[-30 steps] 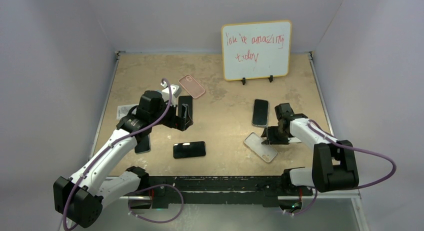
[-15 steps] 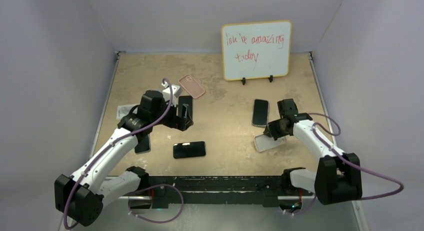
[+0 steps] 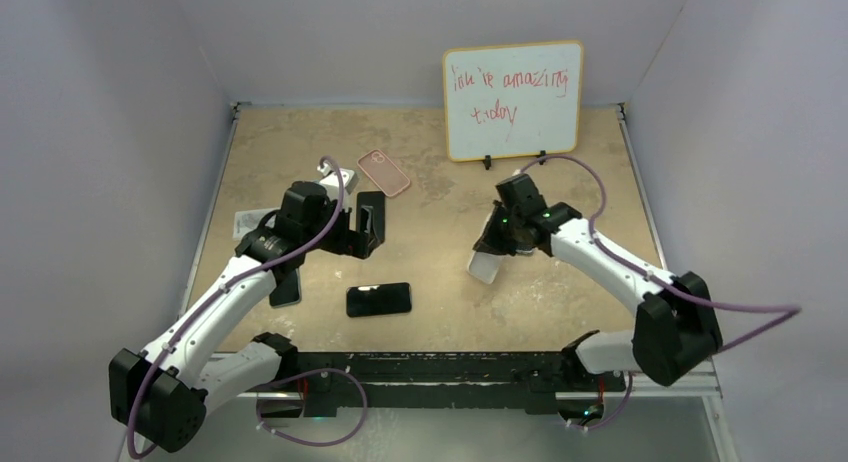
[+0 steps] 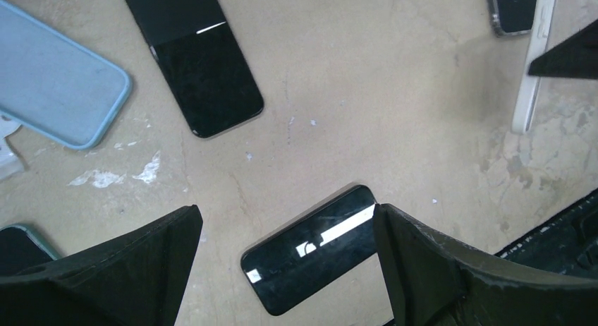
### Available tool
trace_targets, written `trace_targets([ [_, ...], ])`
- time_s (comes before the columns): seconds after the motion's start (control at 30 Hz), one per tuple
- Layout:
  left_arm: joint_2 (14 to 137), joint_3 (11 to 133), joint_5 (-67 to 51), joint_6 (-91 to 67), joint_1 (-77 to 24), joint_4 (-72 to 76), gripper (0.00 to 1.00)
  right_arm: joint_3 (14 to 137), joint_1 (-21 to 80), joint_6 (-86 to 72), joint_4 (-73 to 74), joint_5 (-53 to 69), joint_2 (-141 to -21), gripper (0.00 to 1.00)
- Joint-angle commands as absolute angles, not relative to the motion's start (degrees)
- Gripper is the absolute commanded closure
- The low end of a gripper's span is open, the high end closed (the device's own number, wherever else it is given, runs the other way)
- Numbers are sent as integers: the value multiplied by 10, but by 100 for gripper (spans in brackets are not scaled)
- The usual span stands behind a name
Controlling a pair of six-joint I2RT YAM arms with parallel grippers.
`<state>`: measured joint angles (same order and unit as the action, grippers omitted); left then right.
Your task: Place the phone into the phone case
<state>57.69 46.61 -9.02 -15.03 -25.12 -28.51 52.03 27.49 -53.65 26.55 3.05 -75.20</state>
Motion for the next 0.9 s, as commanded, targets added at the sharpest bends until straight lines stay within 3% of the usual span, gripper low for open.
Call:
trace_targets([
  [0.0, 582, 493, -12, -171, -250, -313, 4, 562, 338, -454, 216, 56, -813, 100],
  [0.37, 596, 519, 46, -203, -231, -349, 3, 671, 472, -349, 272, -20, -990, 100],
  [0.47, 598, 520, 37, -203, -229, -349, 3, 666, 474, -349, 258, -6, -997, 93],
  [0.73, 655, 511, 5, -209, -229, -328, 2, 655, 474, -360, 238, 5, -949, 68],
  [0.87, 692, 534, -12, -215, -229, -295, 0, 631, 475, -373, 217, 25, -890, 30],
])
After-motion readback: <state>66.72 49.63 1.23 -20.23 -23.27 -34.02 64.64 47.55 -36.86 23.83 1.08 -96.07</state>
